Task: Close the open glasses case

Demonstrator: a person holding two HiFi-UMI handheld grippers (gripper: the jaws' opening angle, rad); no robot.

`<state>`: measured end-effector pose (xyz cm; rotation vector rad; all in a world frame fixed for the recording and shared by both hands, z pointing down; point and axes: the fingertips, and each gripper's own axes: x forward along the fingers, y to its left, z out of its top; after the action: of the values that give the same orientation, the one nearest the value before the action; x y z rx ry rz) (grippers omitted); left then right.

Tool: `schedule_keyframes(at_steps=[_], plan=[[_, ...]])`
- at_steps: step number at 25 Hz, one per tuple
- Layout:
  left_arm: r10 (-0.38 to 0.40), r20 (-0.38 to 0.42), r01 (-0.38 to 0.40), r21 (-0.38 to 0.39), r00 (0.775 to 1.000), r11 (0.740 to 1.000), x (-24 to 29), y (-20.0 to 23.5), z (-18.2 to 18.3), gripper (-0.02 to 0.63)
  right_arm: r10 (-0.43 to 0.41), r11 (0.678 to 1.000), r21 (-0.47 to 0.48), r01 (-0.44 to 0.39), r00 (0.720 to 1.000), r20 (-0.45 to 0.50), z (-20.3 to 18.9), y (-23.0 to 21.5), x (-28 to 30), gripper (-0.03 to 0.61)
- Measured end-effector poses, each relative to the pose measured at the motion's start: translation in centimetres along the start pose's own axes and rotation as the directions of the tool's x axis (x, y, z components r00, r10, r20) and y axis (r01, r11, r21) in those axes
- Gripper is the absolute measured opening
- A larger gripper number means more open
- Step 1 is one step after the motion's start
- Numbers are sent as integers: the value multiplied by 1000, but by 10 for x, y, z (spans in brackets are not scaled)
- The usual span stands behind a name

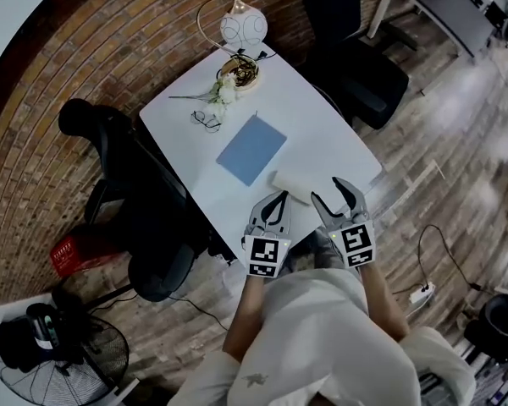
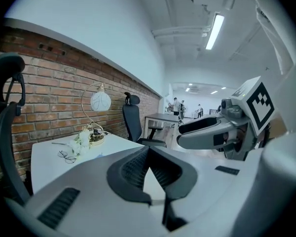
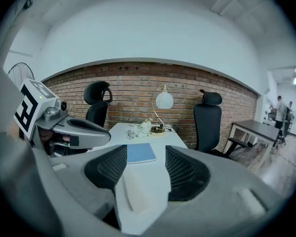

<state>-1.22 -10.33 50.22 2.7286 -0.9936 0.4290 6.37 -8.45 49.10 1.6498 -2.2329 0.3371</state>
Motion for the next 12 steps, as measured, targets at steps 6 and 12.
schedule_keyframes(at_steps=[6,12], plan=[[-41,64,39,34,997,999,-21,-9,25,5,-75,997,16,74,996,38,13,4,-29,244],[-74,119,65,77,990,995,-36,-16,47,5,-132,991,19,131,988,84,29,6,-51,244]])
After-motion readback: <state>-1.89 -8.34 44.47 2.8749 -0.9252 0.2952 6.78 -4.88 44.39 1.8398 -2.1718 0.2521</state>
